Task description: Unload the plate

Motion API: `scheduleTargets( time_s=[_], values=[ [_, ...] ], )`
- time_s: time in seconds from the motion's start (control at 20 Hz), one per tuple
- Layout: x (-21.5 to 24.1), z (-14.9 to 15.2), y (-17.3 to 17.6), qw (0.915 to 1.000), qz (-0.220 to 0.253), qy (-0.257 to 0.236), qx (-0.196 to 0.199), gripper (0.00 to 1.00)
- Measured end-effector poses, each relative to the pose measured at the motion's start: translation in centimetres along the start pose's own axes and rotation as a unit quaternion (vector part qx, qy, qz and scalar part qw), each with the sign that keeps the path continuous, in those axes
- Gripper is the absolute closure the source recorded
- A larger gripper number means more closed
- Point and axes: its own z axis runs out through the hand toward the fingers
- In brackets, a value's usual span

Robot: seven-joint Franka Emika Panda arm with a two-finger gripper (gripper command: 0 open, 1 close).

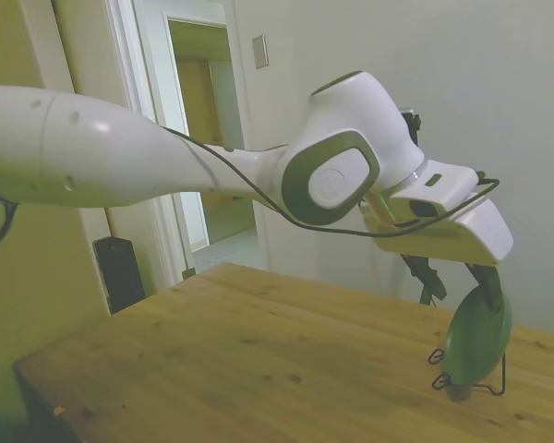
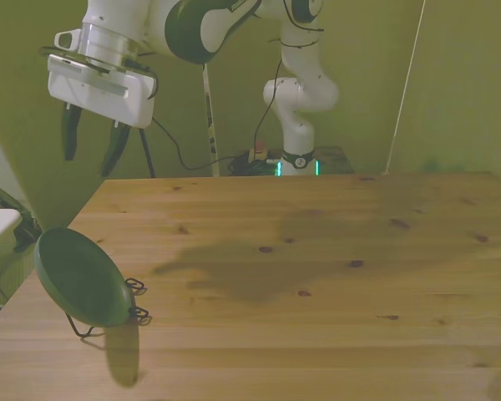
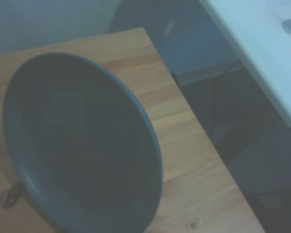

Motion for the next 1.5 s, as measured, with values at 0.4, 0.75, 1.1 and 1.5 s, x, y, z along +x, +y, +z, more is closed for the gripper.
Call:
scheduleTargets(
  time_s=[0.4,0.75,1.1,1.5],
  values=[
    [0.6,4.6,-0.8,0.9998,0.007,0.007,0.015,0.0],
    [0.1,7.6,-1.3,0.9998,0.0,0.009,0.017,0.0],
    [0.8,10.1,-2.4,0.9997,-0.003,0.015,0.017,0.0],
    [0.3,10.8,-3.3,0.9997,-0.008,0.012,0.021,1.0]
  ],
)
